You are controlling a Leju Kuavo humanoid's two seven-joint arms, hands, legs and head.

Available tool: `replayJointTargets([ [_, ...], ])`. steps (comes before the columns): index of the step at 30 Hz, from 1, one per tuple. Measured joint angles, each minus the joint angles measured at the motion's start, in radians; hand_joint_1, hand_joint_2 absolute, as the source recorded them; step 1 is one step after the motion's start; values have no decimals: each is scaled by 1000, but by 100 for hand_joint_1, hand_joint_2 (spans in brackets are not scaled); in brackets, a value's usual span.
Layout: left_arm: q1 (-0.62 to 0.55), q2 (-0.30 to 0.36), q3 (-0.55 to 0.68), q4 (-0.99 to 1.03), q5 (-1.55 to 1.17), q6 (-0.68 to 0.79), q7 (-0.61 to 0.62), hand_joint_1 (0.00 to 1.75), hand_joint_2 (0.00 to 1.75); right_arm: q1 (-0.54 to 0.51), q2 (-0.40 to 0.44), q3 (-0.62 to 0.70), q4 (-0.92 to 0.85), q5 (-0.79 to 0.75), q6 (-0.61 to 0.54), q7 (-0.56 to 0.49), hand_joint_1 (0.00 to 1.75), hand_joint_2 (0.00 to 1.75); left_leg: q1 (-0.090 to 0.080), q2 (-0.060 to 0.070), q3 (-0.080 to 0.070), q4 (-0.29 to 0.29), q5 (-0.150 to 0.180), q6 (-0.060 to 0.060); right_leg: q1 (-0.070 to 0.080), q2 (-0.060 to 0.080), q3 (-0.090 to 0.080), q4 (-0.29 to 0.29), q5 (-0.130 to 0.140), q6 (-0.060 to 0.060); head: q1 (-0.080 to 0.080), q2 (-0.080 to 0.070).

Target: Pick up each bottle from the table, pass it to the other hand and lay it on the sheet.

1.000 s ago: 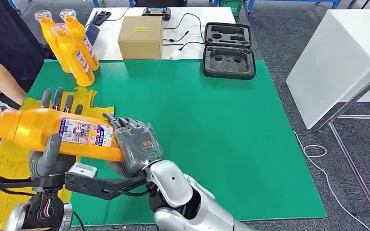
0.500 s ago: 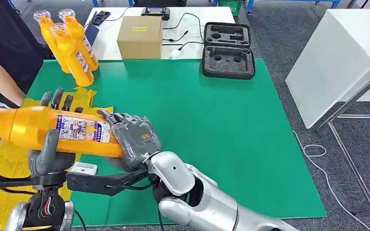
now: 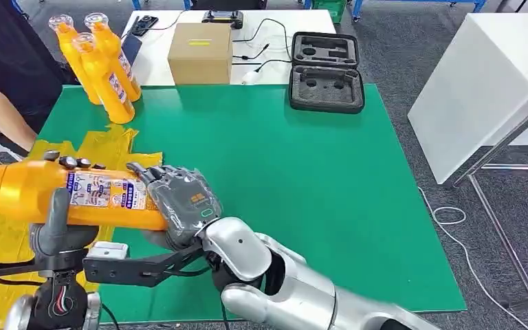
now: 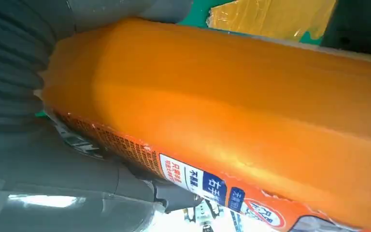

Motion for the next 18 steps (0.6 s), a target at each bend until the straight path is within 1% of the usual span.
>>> replayJointTargets([
  [5,19,0,8,-3,-2,-2,-9,175,175,0,0,3,0,-6,18,6,175,175,0,0,0,0,0,0,0,0,0,0,0,0,0,0],
  [6,21,0,9,-3,-3,-2,-10,175,175,0,0,4,0,-6,18,6,154,175,0,0,0,0,0,0,0,0,0,0,0,0,0,0],
  [7,23,0,10,-3,-4,-2,-10,175,175,0,0,5,0,-6,18,6,7,175,0,0,0,0,0,0,0,0,0,0,0,0,0,0],
  [8,25,0,10,-5,-5,-3,-10,175,175,0,0,5,0,-6,18,7,0,175,0,0,0,0,0,0,0,0,0,0,0,0,0,0],
  [9,28,0,12,-7,-5,-6,-10,175,175,1,0,5,0,-8,20,10,0,0,0,0,0,0,0,0,0,0,0,0,0,0,0,0],
  [13,48,0,37,-14,1,-36,-5,175,175,27,-12,-10,4,18,25,29,0,0,0,0,0,0,0,0,0,0,0,0,0,0,0,0],
  [16,65,0,77,-34,12,-72,-3,175,175,111,-24,-76,-13,102,19,60,0,0,0,-1,0,0,0,0,0,-1,0,0,0,0,0,0],
  [18,73,0,96,-44,15,-86,-1,175,175,160,-26,-114,-32,136,26,62,0,0,0,-1,-1,0,0,0,0,-1,-1,0,0,0,0,0],
])
